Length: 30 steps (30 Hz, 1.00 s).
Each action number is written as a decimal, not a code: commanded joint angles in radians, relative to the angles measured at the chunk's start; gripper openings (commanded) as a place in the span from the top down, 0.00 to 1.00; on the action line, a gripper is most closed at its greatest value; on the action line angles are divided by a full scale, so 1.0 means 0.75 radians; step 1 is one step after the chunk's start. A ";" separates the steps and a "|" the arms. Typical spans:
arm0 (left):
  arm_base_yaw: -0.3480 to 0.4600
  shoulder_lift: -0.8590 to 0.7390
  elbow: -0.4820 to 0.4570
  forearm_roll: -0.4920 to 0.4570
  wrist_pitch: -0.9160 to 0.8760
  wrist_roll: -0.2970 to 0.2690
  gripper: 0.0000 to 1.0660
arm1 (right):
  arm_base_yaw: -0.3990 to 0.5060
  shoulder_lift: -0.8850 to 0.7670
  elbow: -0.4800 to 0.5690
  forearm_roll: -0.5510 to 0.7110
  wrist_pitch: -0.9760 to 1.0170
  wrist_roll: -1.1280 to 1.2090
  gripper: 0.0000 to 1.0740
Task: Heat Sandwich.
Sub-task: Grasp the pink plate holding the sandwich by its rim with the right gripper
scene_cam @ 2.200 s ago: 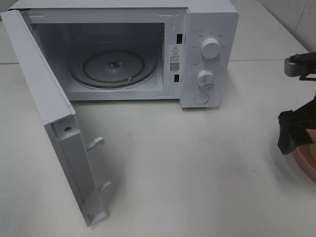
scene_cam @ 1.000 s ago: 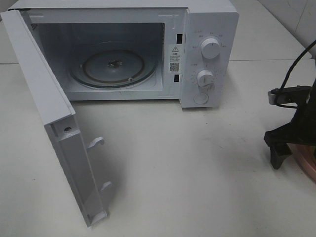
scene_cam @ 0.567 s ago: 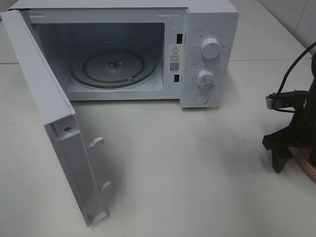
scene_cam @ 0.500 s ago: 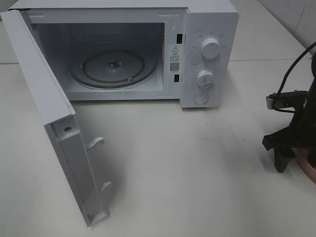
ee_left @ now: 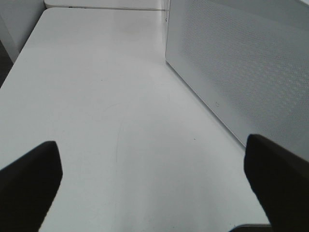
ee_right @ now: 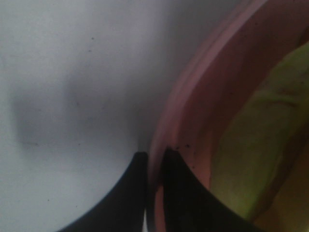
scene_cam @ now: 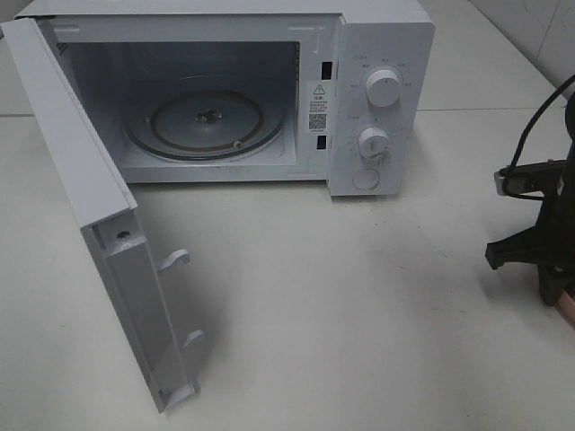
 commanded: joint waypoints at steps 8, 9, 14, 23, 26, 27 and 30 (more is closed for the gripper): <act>0.008 -0.021 0.001 -0.005 -0.019 -0.007 0.08 | -0.007 0.003 0.005 0.007 0.039 0.023 1.00; 0.008 -0.021 0.001 -0.005 -0.019 -0.007 0.08 | -0.007 0.003 0.005 0.005 0.045 0.023 1.00; 0.008 -0.021 0.001 -0.005 -0.019 -0.007 0.08 | 0.027 0.003 0.005 -0.020 0.071 0.040 1.00; 0.008 -0.021 0.001 -0.005 -0.019 -0.007 0.08 | 0.133 -0.020 0.005 -0.120 0.149 0.117 1.00; 0.008 -0.021 0.001 -0.005 -0.019 -0.007 0.08 | 0.159 -0.035 0.007 -0.145 0.163 0.129 1.00; 0.008 -0.021 0.001 -0.005 -0.019 -0.007 0.08 | 0.188 -0.051 0.007 -0.169 0.188 0.152 1.00; 0.008 -0.021 0.001 -0.005 -0.019 -0.007 0.08 | 0.212 -0.061 0.007 -0.183 0.217 0.157 1.00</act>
